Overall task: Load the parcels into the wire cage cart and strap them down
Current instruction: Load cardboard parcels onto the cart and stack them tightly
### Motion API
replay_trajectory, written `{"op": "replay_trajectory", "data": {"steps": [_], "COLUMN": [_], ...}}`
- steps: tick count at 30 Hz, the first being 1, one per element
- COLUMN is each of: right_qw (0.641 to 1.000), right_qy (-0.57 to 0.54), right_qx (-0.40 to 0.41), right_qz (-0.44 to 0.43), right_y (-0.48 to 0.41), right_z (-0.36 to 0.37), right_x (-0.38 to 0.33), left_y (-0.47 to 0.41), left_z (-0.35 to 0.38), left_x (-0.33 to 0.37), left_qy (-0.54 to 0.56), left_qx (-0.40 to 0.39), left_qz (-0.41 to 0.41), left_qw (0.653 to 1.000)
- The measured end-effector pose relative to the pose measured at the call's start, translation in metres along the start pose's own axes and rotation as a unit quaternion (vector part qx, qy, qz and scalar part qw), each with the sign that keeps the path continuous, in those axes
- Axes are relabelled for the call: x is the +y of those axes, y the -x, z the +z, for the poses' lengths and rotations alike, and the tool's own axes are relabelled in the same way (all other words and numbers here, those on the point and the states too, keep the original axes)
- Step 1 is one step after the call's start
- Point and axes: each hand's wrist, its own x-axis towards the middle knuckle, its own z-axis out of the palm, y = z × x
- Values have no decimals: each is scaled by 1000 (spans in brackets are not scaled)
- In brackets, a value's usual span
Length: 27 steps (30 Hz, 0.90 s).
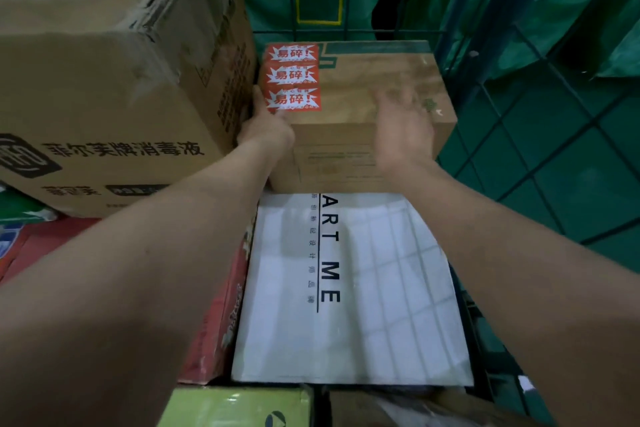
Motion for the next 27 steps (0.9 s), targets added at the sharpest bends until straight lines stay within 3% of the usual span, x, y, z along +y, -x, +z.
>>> {"op": "replay_trajectory", "data": {"steps": [3, 11, 27], "right_qw": [999, 992, 977], "right_qy": [-9, -38, -169], "right_qx": [-14, -118, -125], "right_qz": [-35, -27, 23], "right_y": [19, 43, 118], "right_z": [-1, -13, -125], "right_x": [-14, -19, -55], "left_y": [13, 56, 161], "left_z": [-3, -32, -139], "left_x": [-8, 5, 19], "left_qy": [-27, -101, -24], "left_qx": [-21, -77, -84], "left_qz": [40, 83, 113], "left_qw": [999, 988, 990]}}
